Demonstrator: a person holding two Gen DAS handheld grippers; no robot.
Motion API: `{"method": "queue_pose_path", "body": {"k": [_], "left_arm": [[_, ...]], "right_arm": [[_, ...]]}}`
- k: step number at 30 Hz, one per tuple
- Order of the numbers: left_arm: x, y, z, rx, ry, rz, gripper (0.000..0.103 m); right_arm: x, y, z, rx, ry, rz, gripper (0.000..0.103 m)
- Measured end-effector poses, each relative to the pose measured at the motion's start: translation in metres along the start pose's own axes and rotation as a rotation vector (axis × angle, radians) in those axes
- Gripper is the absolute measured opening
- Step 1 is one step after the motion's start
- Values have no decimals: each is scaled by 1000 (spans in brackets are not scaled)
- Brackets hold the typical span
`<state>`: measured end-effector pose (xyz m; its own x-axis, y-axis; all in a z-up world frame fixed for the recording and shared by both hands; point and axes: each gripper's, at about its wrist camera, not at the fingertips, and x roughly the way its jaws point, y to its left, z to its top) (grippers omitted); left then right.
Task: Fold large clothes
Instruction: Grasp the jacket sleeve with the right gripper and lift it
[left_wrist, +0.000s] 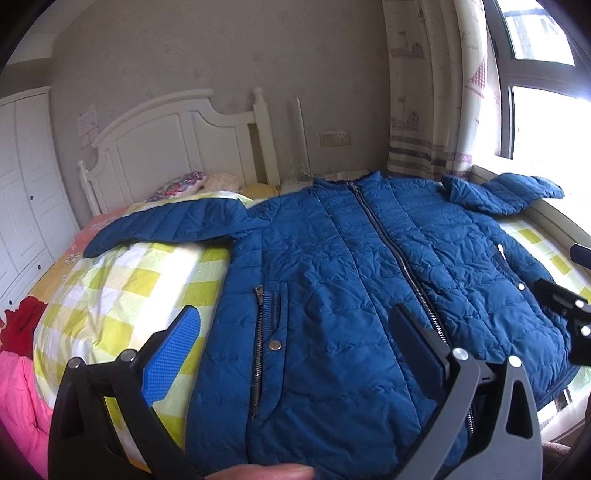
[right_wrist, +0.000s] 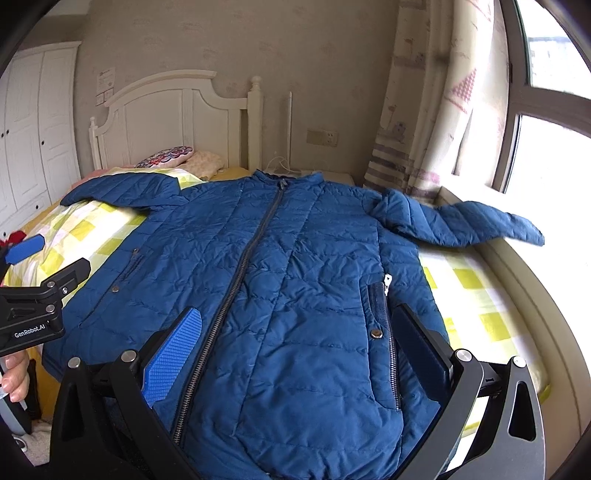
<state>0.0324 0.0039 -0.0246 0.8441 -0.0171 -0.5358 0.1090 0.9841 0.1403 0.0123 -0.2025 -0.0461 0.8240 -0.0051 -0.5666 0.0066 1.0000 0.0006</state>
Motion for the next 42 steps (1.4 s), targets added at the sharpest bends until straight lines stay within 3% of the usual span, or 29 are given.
{"method": "queue_pose_path", "body": {"k": [4, 8, 15, 19, 23, 24, 26, 29, 31, 36, 39, 42], "left_arm": [[58, -5, 22, 60, 161, -102, 101], [124, -17, 53, 137, 258, -114, 101], [238, -22, 93, 42, 291, -61, 101], [285, -25, 91, 31, 369, -92, 101], [295, -8, 82, -58, 351, -188, 101], [296, -8, 83, -52, 348, -194, 101], [297, -9, 82, -47, 345, -197, 101], [295, -11, 81, -47, 345, -199, 101], [293, -13, 81, -38, 348, -192, 101], [293, -11, 80, -42, 343, -197, 101], [292, -9, 80, -41, 342, -208, 101], [292, -8, 79, -38, 342, -216, 101]], "right_arm": [[25, -36, 13, 100, 59, 2, 99], [63, -87, 37, 204, 105, -23, 99], [172, -221, 79, 438, 197, -245, 99], [215, -291, 93, 583, 209, -314, 99], [250, -323, 103, 642, 225, -330, 98], [256, -324, 108, 625, 215, -346, 94], [257, -316, 120, 571, 179, -423, 61], [239, -288, 145, 489, -10, -454, 48], [237, -257, 163, 401, -62, -408, 47], [246, -156, 194, 194, -87, -170, 47], [259, -101, 195, 99, -48, -64, 47], [277, -61, 180, 33, 68, 27, 47]]}}
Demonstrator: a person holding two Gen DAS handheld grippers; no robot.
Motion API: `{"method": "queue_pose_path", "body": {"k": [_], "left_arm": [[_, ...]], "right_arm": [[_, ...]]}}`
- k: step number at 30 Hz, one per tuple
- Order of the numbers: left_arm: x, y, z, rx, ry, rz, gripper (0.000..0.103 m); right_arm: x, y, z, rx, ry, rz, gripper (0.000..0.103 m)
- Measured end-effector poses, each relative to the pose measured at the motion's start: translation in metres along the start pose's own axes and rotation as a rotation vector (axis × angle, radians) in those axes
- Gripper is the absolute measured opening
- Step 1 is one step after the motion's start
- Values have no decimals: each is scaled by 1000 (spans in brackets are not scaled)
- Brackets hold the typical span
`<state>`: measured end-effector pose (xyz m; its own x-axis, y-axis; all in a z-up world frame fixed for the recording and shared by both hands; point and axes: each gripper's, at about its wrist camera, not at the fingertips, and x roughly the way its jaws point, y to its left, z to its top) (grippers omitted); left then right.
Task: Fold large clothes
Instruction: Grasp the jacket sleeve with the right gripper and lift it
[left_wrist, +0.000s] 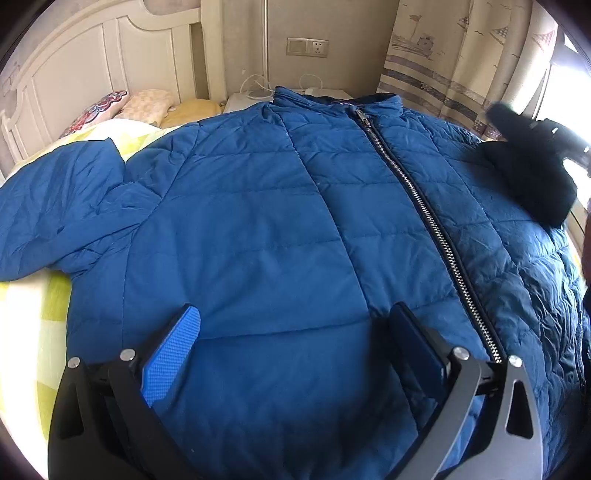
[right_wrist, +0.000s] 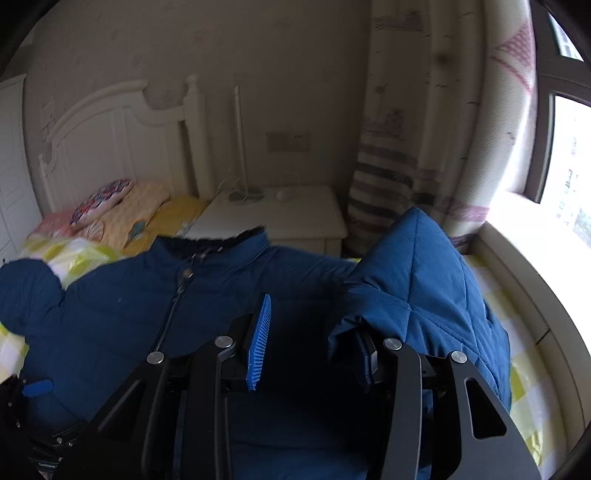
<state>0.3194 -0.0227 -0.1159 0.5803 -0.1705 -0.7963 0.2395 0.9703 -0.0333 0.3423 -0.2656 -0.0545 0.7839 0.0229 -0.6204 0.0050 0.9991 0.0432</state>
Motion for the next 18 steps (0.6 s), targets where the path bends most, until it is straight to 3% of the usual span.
{"method": "queue_pose_path", "body": {"k": [3, 6, 8, 12, 14, 18], "left_arm": [[0, 0, 0, 1, -1, -1, 101], [0, 0, 0, 0, -2, -2, 101], [0, 1, 0, -3, -4, -6, 101], [0, 1, 0, -1, -4, -4, 101], [1, 0, 0, 2, -3, 1, 101], [1, -1, 0, 2, -4, 0, 101]], "right_arm": [[34, 25, -34, -102, 228, 48, 50], [25, 23, -48, -121, 244, 65, 57], [5, 3, -49, -11, 258, 187, 89], [-49, -40, -44, 156, 103, 202, 89], [-58, -82, -47, 351, 58, 271, 89], [-24, -145, -55, 677, 103, 334, 87]]}}
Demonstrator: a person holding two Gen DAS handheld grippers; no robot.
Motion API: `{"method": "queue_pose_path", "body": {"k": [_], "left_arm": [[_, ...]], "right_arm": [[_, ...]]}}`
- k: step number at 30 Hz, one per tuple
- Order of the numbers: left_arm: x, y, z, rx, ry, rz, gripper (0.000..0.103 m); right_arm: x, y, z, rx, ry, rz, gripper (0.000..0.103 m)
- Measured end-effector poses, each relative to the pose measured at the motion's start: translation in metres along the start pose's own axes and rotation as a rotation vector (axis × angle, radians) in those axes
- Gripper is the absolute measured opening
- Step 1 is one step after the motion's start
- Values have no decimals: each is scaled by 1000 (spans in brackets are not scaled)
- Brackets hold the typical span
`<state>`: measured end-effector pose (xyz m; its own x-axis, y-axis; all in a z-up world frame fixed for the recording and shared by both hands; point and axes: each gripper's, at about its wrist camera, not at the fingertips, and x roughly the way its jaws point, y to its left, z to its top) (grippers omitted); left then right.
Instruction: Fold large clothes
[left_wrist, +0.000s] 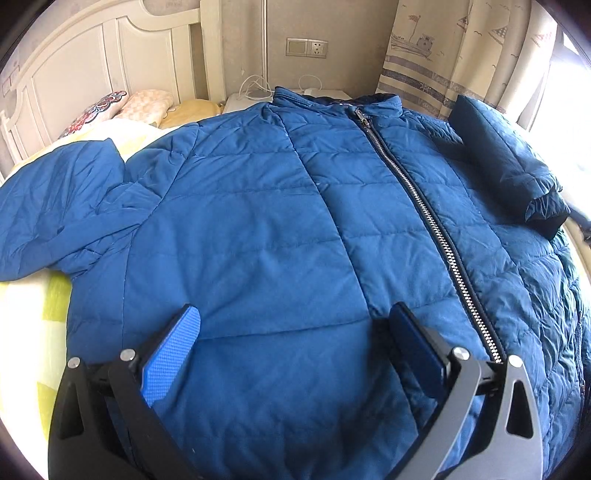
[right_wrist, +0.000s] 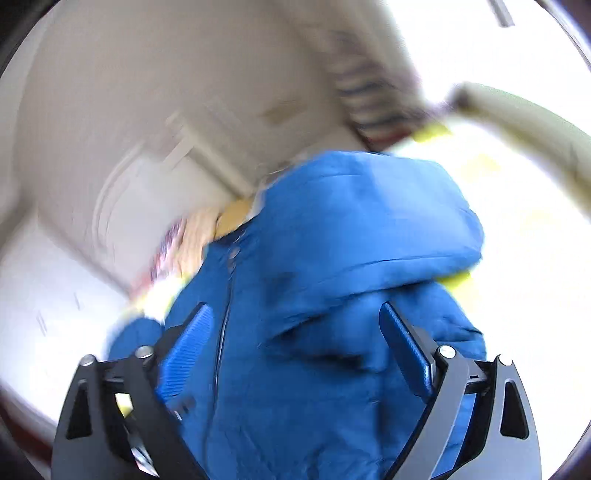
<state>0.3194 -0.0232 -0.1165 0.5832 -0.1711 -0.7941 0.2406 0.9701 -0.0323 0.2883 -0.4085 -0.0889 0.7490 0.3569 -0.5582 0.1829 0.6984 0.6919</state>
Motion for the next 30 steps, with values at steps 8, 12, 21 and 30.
{"method": "queue_pose_path", "body": {"k": [8, 12, 21, 30], "left_arm": [[0, 0, 0, 0, 0, 1, 101], [-1, 1, 0, -7, -3, -6, 101], [-18, 55, -5, -286, -116, -196, 101], [-21, 56, -2, -329, -134, -255, 101]], "right_arm": [[28, 0, 45, 81, -185, -42, 52], [31, 104, 25, -323, -236, -39, 43], [132, 234, -81, -836, 183, 37, 65], [23, 176, -47, -751, -141, -80, 82]]}}
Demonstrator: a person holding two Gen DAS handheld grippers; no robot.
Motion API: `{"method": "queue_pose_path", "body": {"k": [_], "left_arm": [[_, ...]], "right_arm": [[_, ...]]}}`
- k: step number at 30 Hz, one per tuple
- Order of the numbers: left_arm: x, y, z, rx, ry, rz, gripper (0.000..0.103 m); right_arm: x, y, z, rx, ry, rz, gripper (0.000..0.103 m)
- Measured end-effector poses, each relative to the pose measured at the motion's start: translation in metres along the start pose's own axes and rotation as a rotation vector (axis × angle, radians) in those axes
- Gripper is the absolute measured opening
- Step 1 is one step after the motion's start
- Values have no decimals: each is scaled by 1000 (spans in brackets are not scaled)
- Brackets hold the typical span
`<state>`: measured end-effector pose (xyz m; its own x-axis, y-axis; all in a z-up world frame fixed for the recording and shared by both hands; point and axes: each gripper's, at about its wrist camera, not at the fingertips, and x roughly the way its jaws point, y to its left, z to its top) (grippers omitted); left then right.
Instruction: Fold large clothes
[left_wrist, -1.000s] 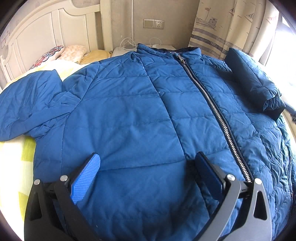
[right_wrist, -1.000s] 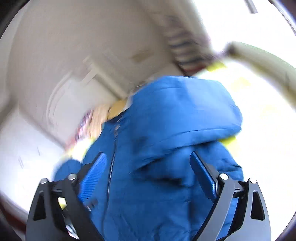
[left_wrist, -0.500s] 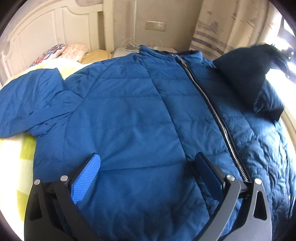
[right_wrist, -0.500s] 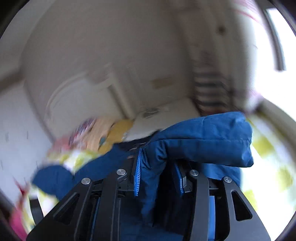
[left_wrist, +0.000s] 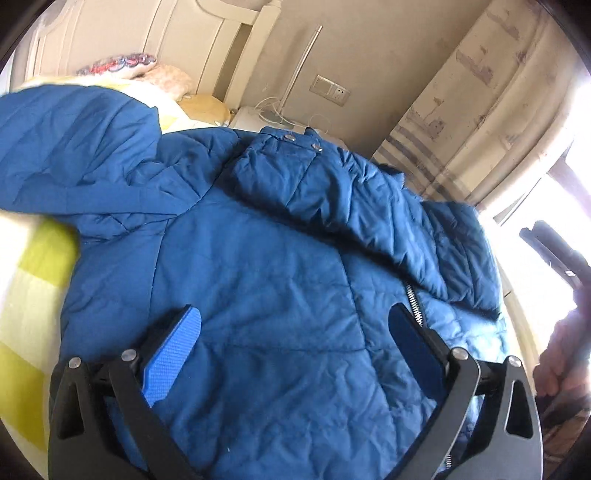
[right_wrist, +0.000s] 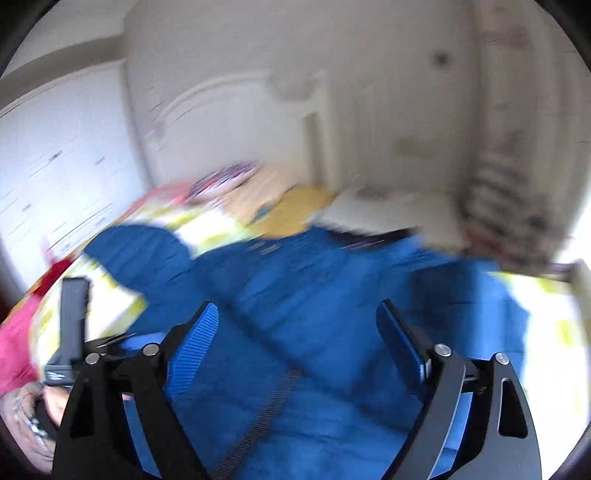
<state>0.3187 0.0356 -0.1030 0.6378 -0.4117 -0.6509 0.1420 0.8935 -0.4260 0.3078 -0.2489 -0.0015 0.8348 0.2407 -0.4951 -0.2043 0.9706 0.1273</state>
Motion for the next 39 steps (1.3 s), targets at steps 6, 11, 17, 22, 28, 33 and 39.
{"method": "queue_pose_path", "body": {"k": [6, 11, 17, 22, 28, 33, 39], "left_arm": [[9, 17, 21, -196, 67, -107, 100], [41, 11, 65, -248, 68, -58, 100], [92, 8, 90, -263, 46, 87, 48], [54, -11, 81, -193, -55, 42, 16], [-27, 1, 61, -183, -201, 117, 20], [-6, 16, 44, -51, -4, 189, 89], [-93, 7, 56, -36, -441, 356, 93]], "right_arm": [[-1, -119, -56, 436, 1, -301, 76], [10, -184, -92, 773, 47, -245, 76], [13, -172, -82, 659, 40, -245, 76], [17, -167, -87, 639, 46, -244, 76], [14, -167, -91, 648, 46, -241, 76], [13, -166, -90, 644, 49, -252, 76], [12, -164, -89, 630, 47, -263, 76]]}}
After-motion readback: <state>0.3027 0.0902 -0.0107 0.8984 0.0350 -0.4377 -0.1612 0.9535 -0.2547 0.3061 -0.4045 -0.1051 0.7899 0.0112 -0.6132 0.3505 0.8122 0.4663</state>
